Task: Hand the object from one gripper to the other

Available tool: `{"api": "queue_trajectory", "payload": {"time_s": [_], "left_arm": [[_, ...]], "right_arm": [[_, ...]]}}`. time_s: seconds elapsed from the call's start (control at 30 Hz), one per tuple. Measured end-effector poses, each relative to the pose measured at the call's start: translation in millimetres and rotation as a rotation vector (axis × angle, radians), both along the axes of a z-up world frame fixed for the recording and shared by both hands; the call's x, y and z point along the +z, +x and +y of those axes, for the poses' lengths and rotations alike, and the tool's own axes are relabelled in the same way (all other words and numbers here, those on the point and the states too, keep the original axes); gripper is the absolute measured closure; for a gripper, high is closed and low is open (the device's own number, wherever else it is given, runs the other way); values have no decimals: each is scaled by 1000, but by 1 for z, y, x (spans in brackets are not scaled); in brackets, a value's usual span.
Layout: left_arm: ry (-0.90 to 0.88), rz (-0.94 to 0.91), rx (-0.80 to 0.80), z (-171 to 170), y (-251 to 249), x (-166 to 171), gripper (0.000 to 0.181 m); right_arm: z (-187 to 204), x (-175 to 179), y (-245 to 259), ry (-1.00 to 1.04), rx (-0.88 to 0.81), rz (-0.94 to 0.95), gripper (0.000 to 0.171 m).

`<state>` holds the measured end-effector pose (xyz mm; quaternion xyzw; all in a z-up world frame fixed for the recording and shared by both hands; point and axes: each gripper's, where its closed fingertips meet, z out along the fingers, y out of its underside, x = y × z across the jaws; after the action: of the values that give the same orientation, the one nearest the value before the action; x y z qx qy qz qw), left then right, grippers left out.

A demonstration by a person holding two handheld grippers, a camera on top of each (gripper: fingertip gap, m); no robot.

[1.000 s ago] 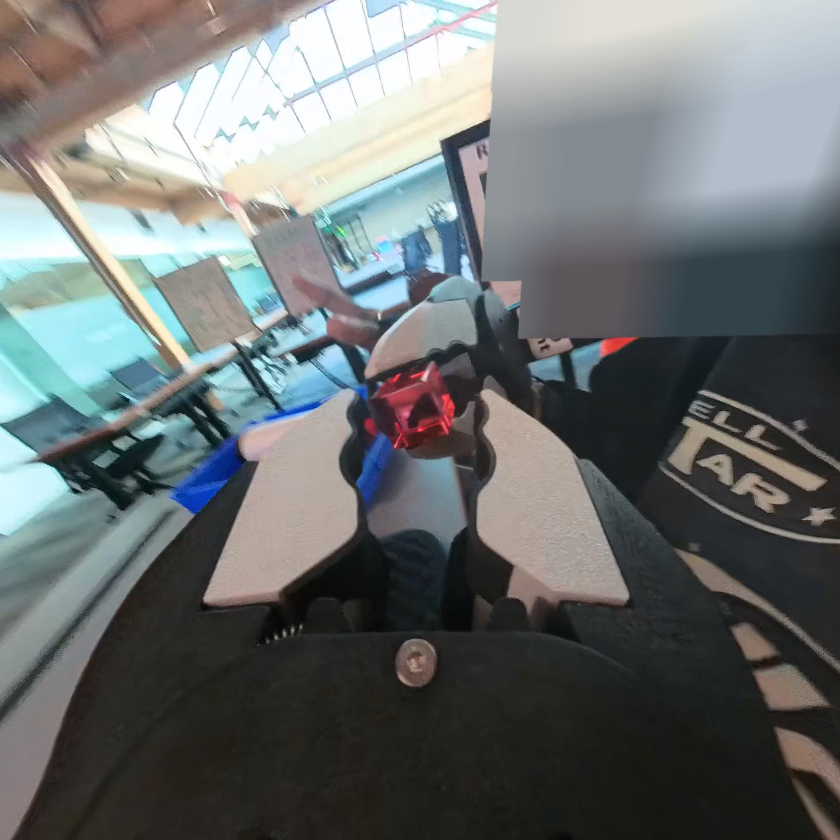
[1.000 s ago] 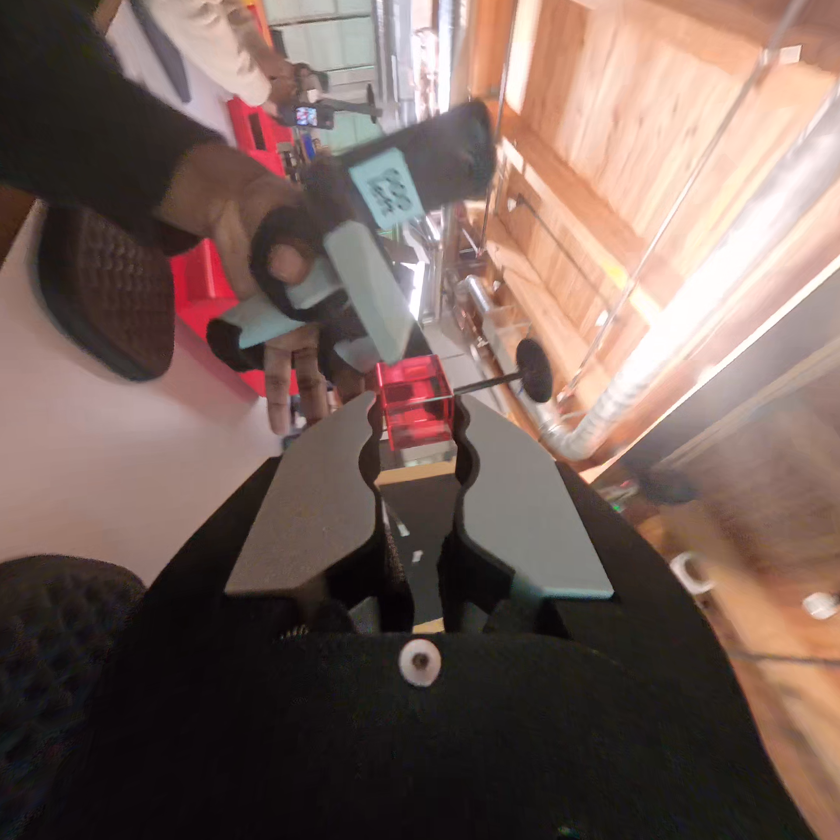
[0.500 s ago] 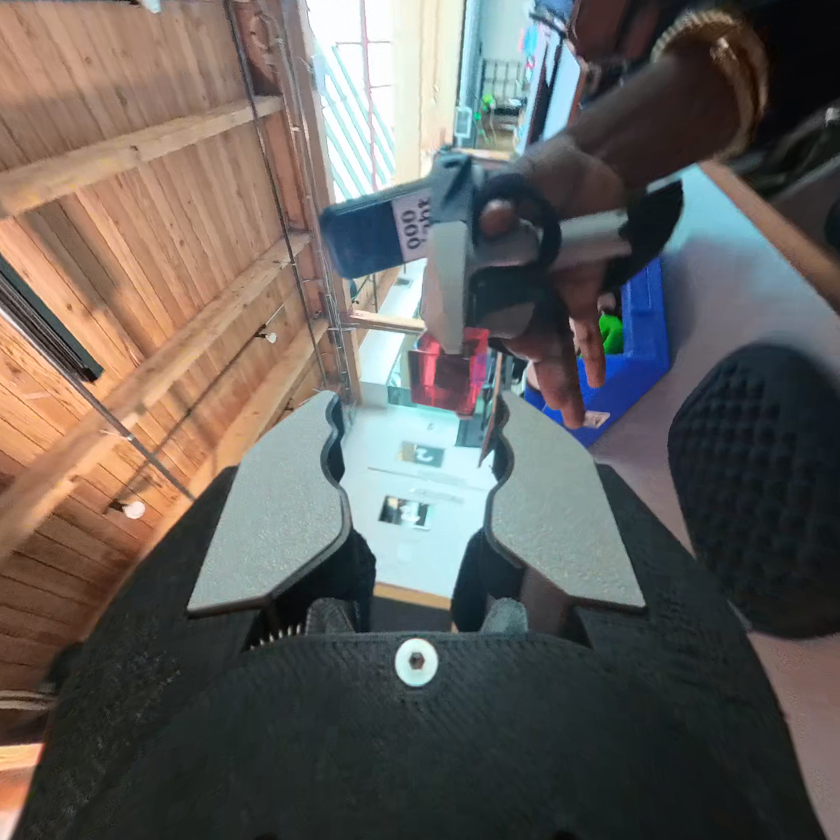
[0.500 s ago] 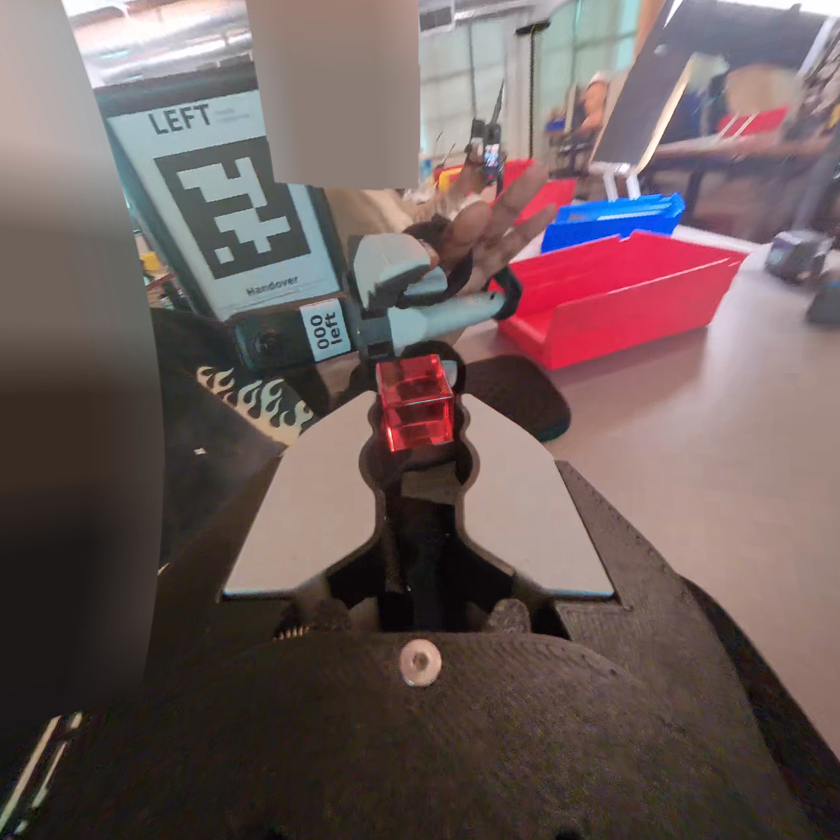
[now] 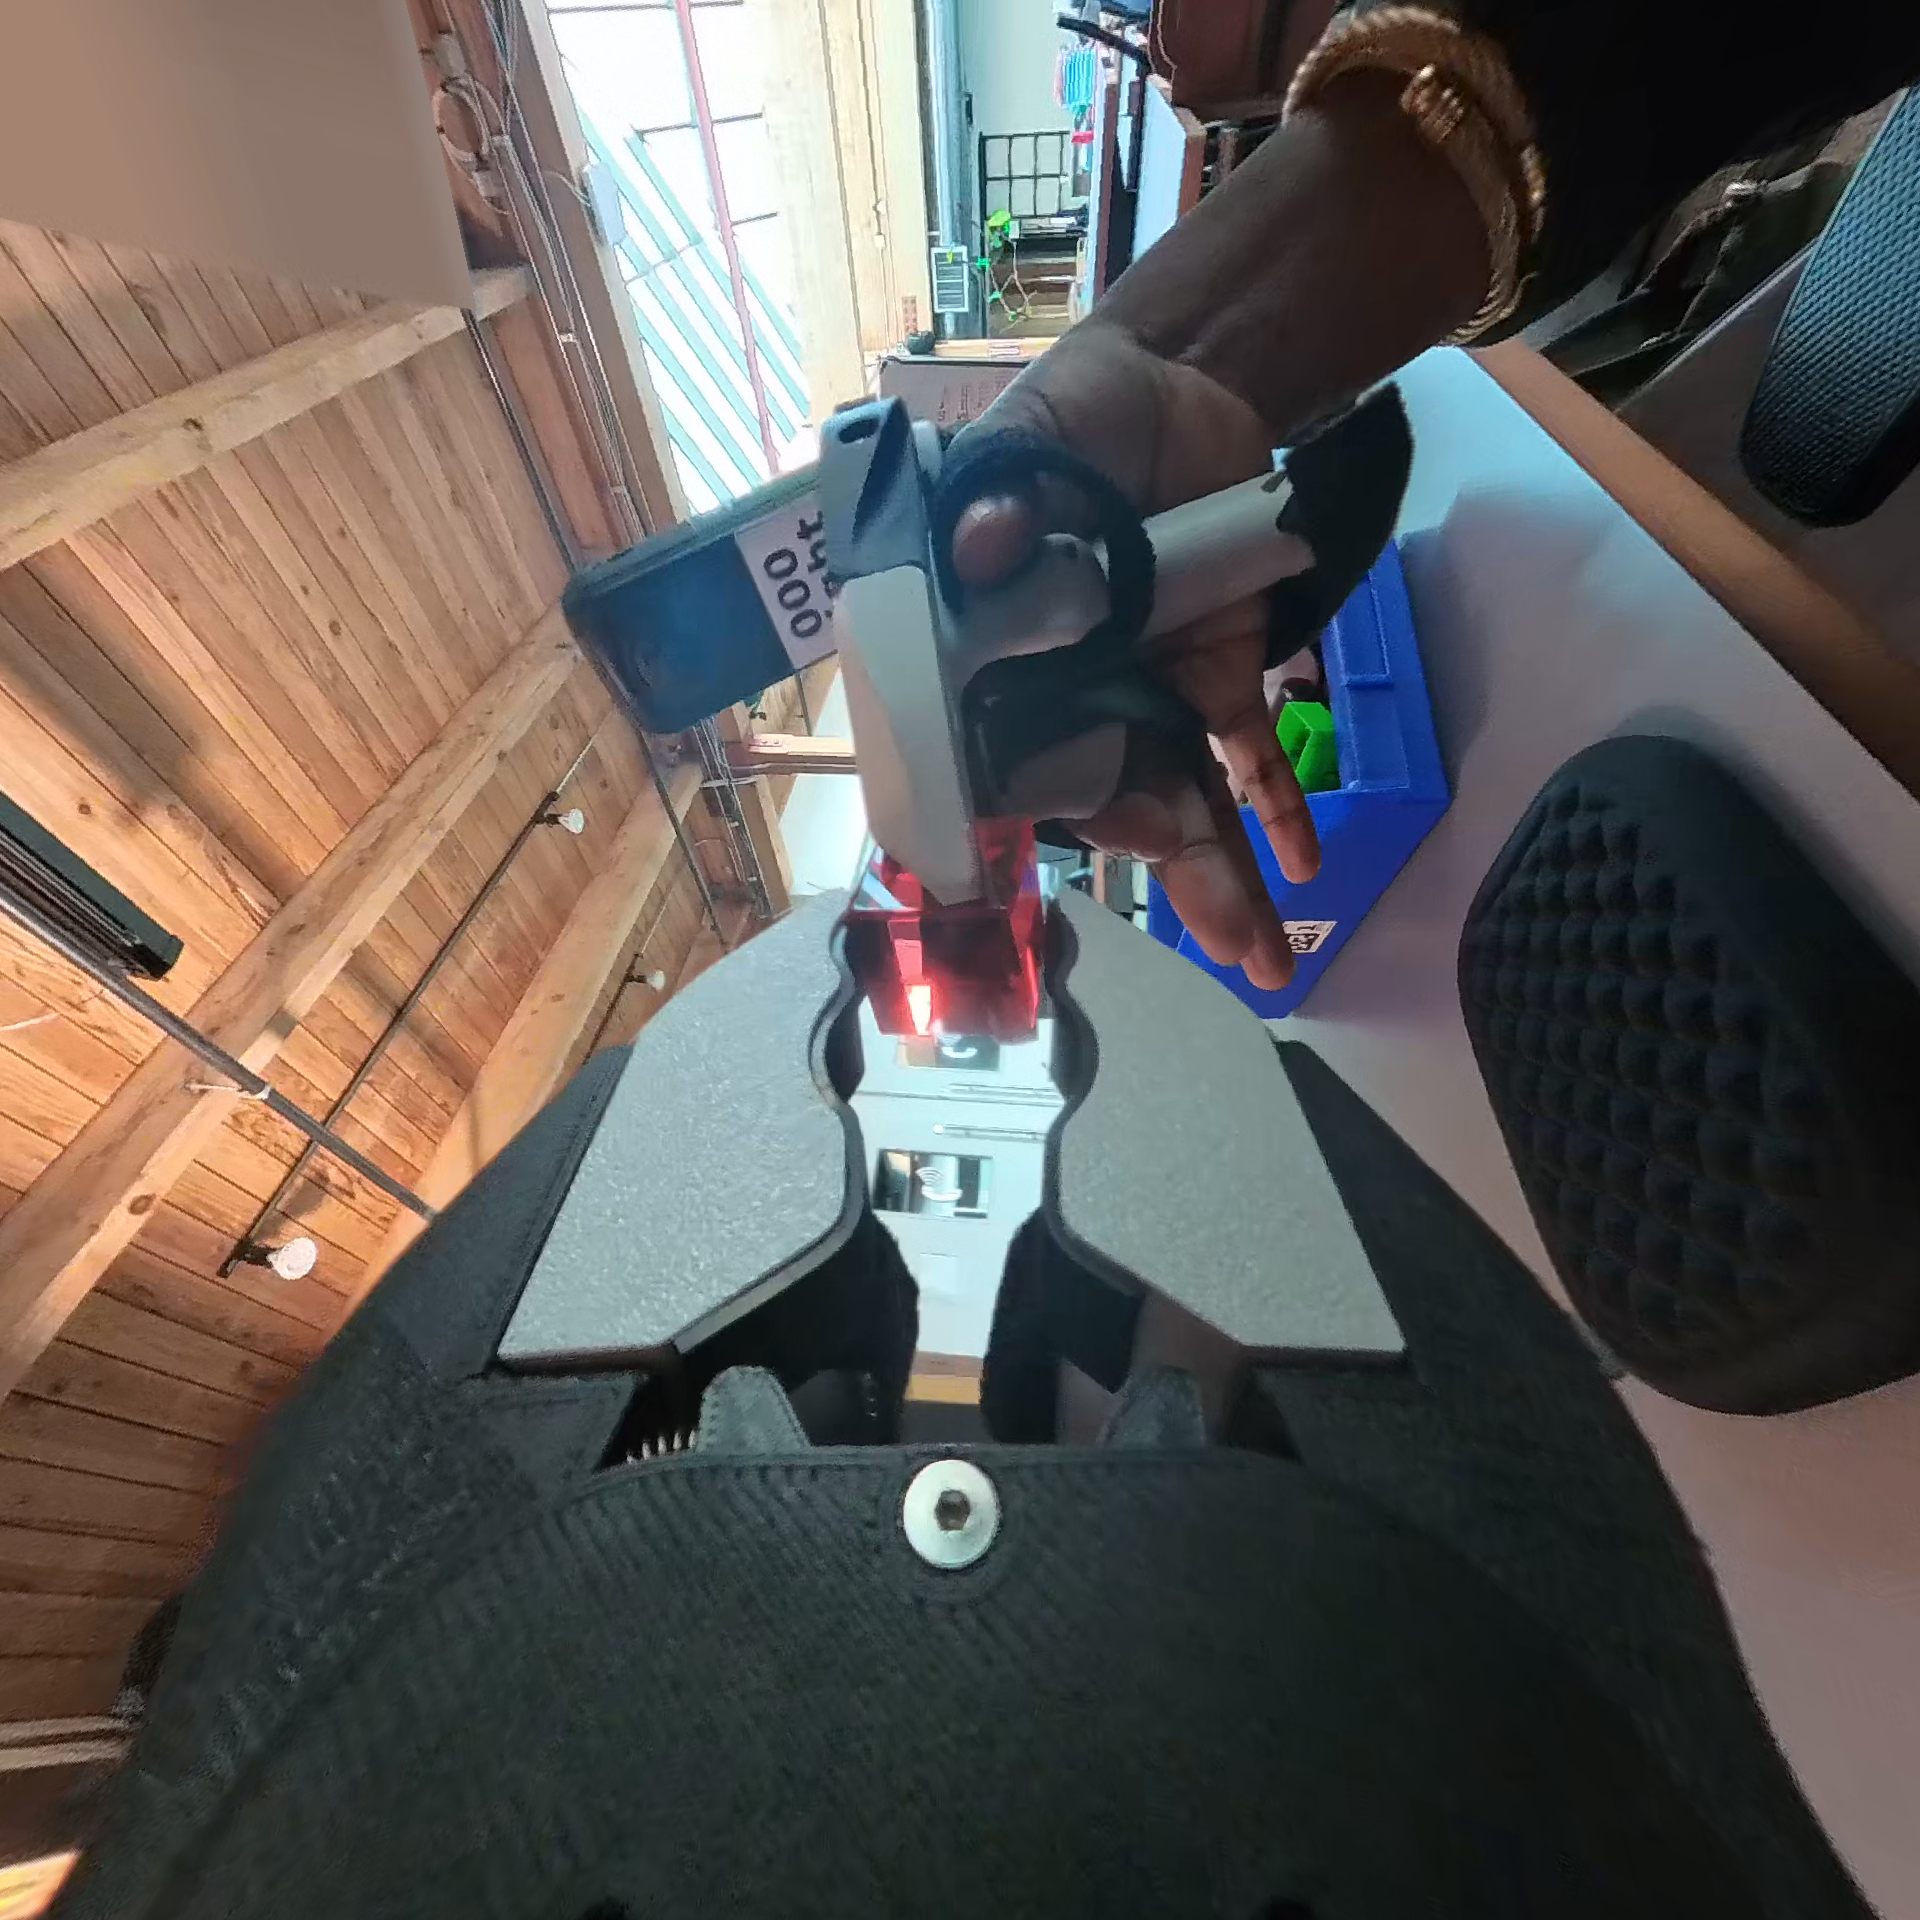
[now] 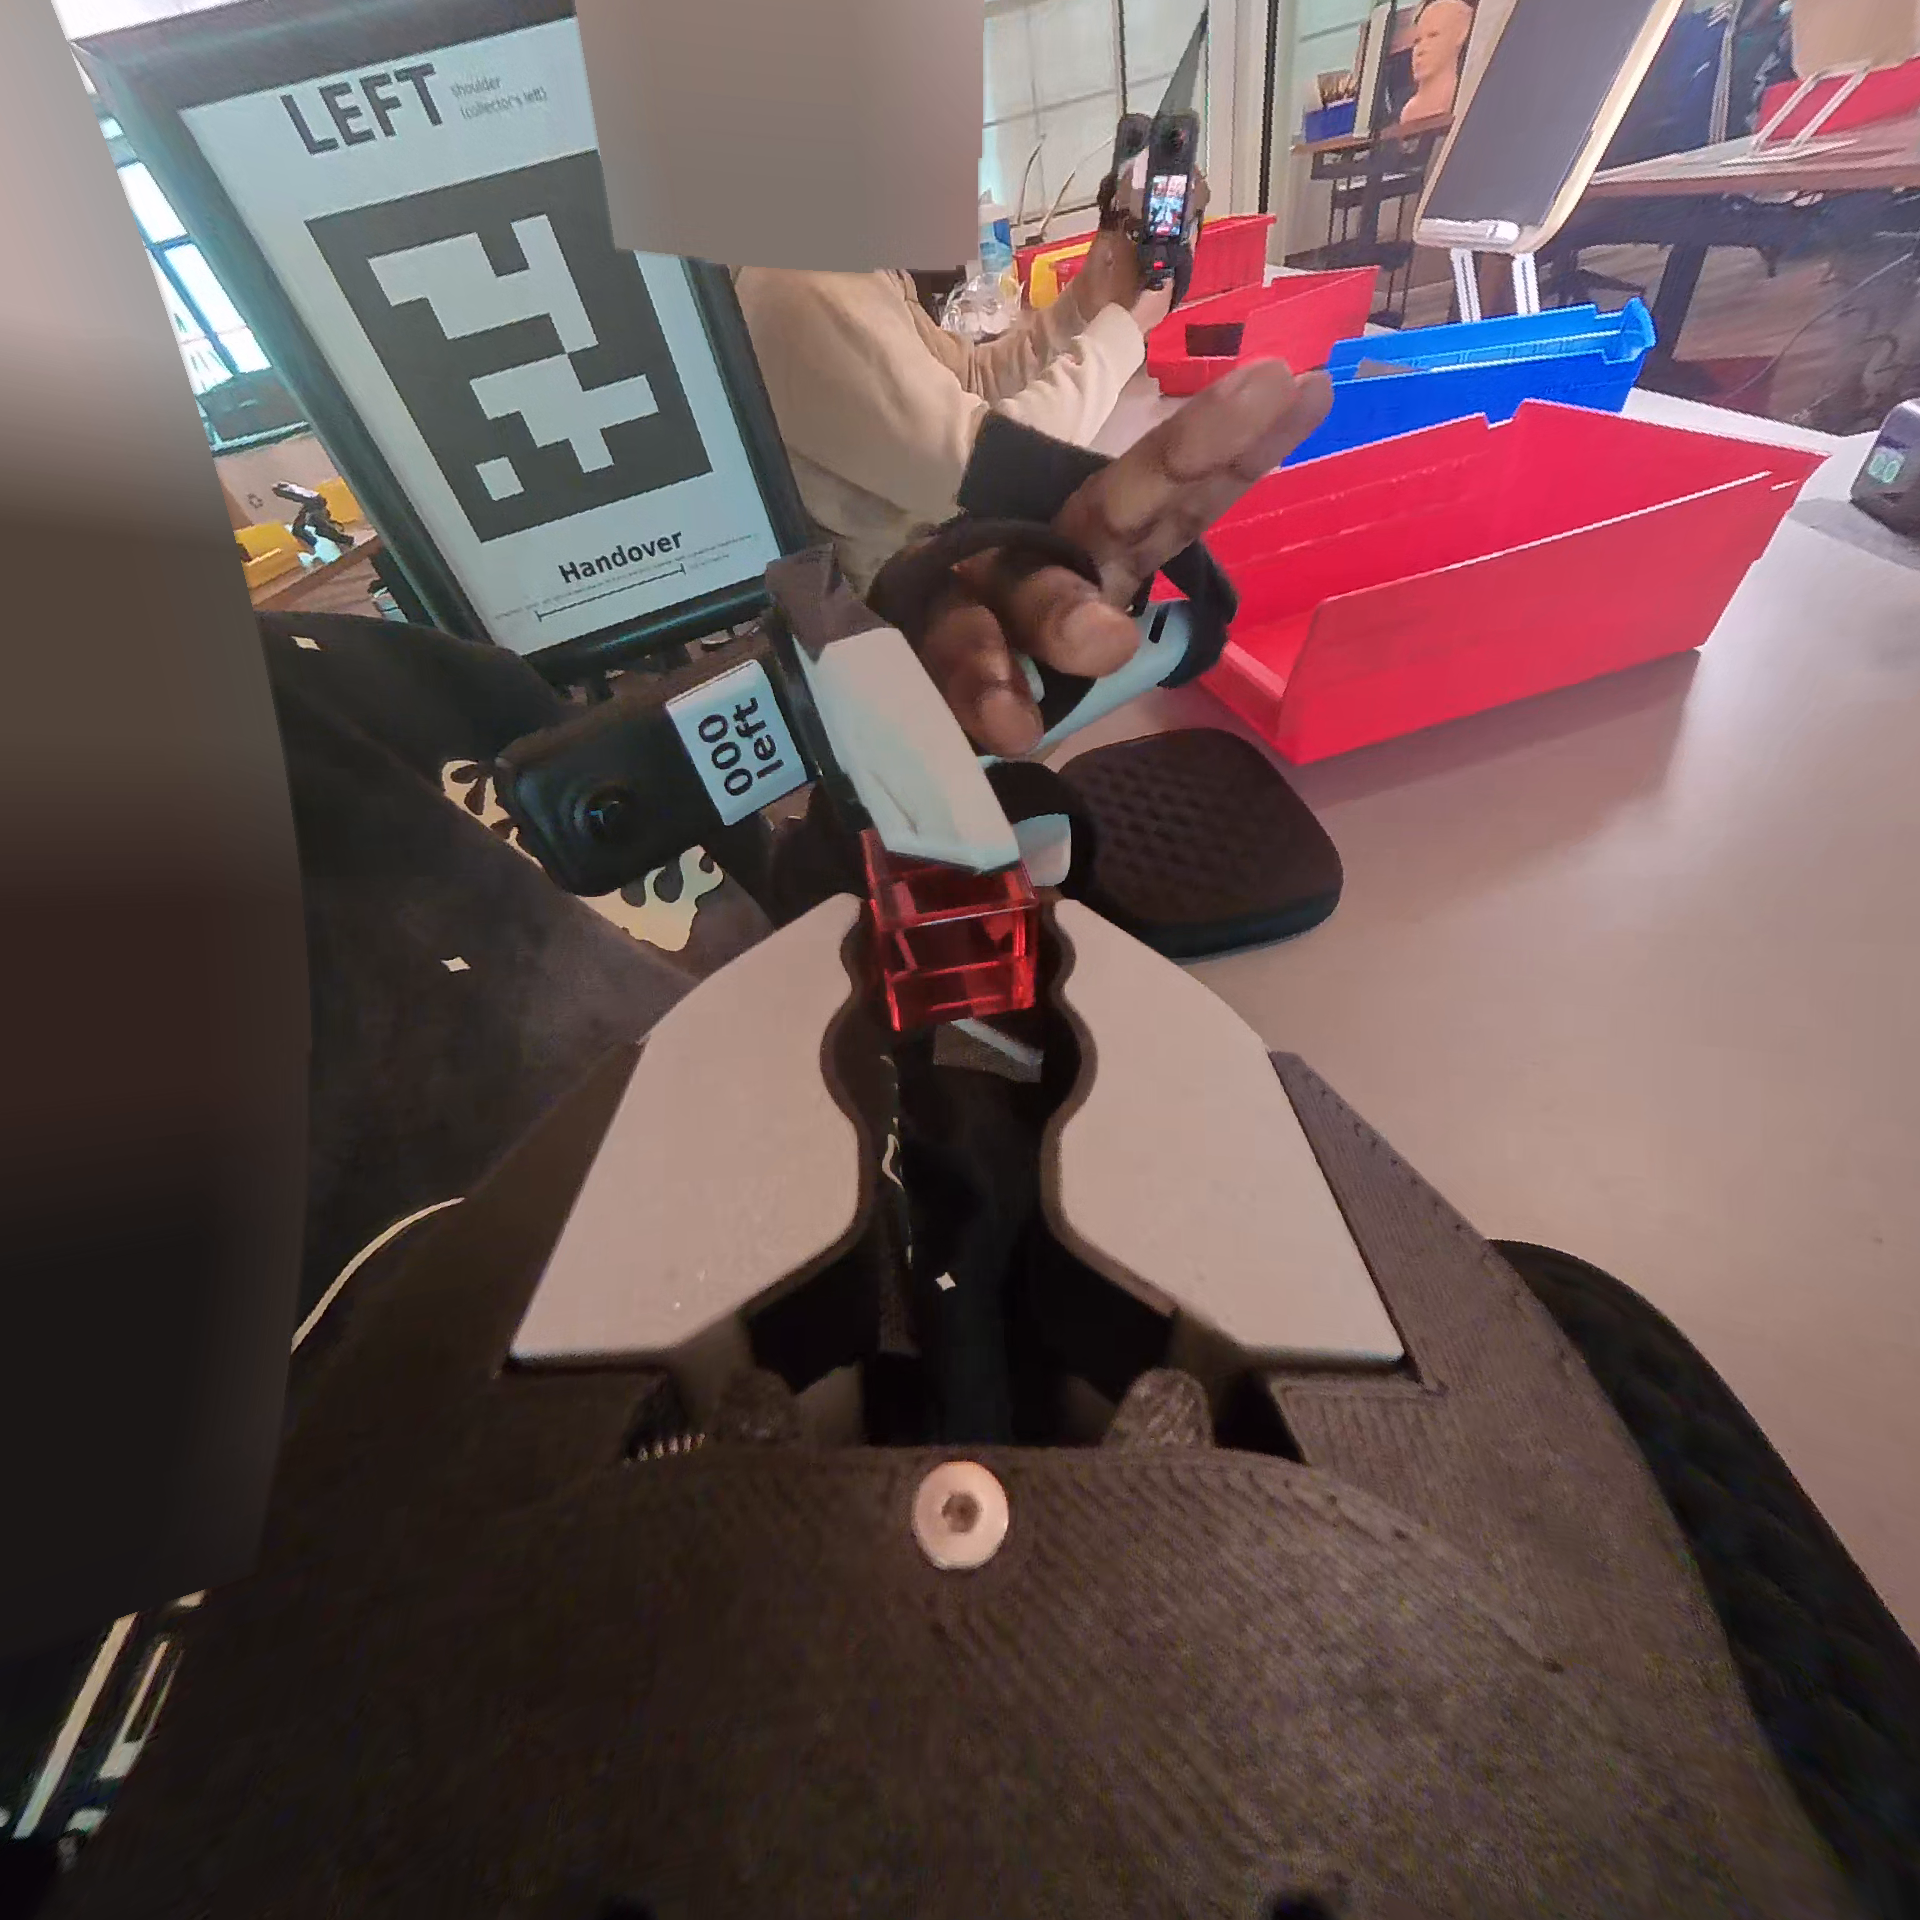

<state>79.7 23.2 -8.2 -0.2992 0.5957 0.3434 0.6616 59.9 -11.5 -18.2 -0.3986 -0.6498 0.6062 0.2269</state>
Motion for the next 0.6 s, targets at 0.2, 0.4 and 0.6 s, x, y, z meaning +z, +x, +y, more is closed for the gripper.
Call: {"api": "queue_trajectory", "payload": {"time_s": [0.2, 0.4, 0.6], "left_arm": [[-150, -313, -45, 2, -16, 24, 152], [-657, -800, -321, -10, -22, 39, 152], [-1217, -928, -452, -19, -2, 11, 153]], "right_arm": [[12, 34, -1, 101, -119, 378, 112], [33, 49, 6, 956, -409, 874, 83], [19, 35, -1, 1569, -455, 1079, 94]]}}
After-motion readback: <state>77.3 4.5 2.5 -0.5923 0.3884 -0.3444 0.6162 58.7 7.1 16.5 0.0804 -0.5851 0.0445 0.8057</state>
